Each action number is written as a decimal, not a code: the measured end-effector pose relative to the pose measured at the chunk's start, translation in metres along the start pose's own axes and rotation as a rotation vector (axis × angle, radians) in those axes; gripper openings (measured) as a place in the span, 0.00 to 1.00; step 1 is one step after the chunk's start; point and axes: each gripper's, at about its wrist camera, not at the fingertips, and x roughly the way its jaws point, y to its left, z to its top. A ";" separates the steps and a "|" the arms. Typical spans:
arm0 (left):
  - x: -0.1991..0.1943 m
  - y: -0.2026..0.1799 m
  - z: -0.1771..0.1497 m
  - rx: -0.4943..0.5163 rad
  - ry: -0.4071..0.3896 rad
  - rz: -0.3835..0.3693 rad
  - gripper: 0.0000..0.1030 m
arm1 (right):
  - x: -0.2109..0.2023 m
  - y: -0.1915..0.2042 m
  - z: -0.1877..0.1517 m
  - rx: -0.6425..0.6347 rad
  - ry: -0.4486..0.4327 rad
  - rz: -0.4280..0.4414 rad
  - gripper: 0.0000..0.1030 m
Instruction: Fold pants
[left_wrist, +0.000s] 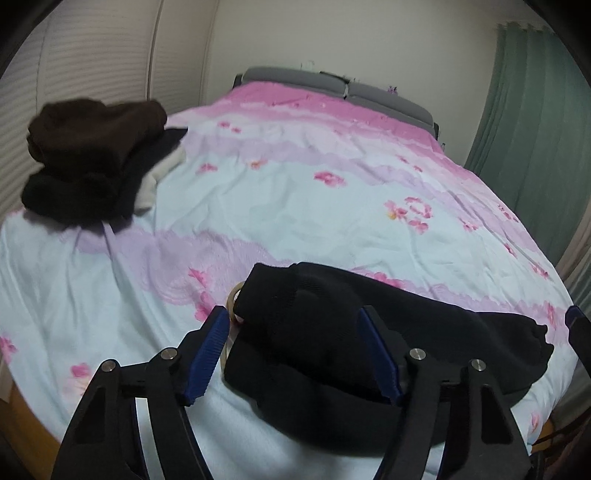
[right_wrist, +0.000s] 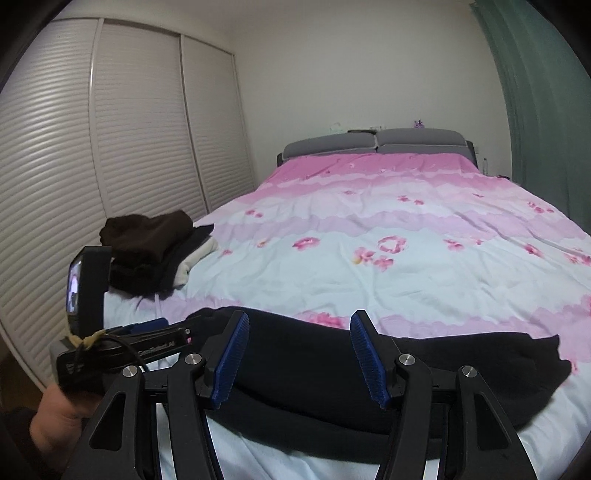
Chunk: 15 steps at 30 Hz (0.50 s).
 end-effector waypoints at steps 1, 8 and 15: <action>0.004 0.001 0.000 -0.005 0.007 -0.001 0.64 | 0.002 0.000 -0.001 0.003 0.004 0.001 0.57; 0.033 0.010 -0.002 -0.053 0.095 -0.023 0.55 | 0.024 -0.005 -0.003 0.048 0.047 0.000 0.57; 0.046 0.006 -0.010 -0.065 0.130 -0.070 0.33 | 0.031 -0.008 -0.010 0.071 0.071 0.002 0.57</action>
